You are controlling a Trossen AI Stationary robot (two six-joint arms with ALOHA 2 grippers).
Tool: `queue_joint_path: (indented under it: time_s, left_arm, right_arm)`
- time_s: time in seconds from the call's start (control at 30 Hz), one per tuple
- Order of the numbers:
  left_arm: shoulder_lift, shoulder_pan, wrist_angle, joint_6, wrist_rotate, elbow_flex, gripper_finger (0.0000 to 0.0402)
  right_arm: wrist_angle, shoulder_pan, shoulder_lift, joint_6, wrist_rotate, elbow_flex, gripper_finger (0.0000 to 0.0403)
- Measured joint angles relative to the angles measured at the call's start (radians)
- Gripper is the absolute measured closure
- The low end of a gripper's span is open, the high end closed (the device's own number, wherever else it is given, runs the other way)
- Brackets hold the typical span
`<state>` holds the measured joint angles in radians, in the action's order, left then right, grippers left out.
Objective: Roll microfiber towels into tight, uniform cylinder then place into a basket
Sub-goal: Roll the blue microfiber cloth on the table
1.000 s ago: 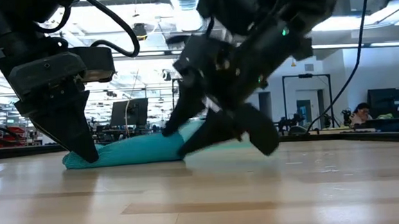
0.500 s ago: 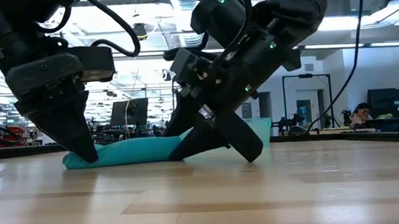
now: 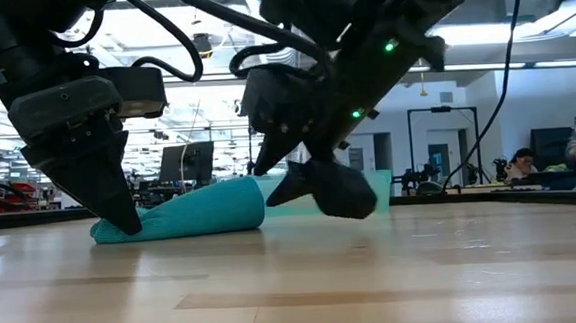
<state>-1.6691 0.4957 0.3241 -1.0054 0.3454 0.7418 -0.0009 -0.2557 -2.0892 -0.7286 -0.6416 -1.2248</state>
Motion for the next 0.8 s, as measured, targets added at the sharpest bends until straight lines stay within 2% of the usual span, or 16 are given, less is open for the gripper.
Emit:
queue_joint_path:
  time_s: [0.13,0.37,0.63,0.8]
  left_arm:
    - [0.000,0.000,0.000,0.000,0.000,0.000,0.0290]
    - [0.000,0.000,0.000,0.000,0.000,0.000,0.0290]
    - [0.000,0.000,0.000,0.000,0.000,0.000,0.0290]
    - [0.000,0.000,0.000,0.000,0.000,0.000,0.0290]
  right_arm:
    - [-0.081,-0.034,0.000,-0.039,-0.075,-0.021,0.0170]
    - [-0.138,-0.074,0.000,-0.009,-0.072,-0.032,0.0171]
    - [-0.084,-0.103,0.033,0.050,0.070,-0.033,0.0183]
    - [-0.035,-0.070,0.032,0.090,0.180,-0.032,0.0188]
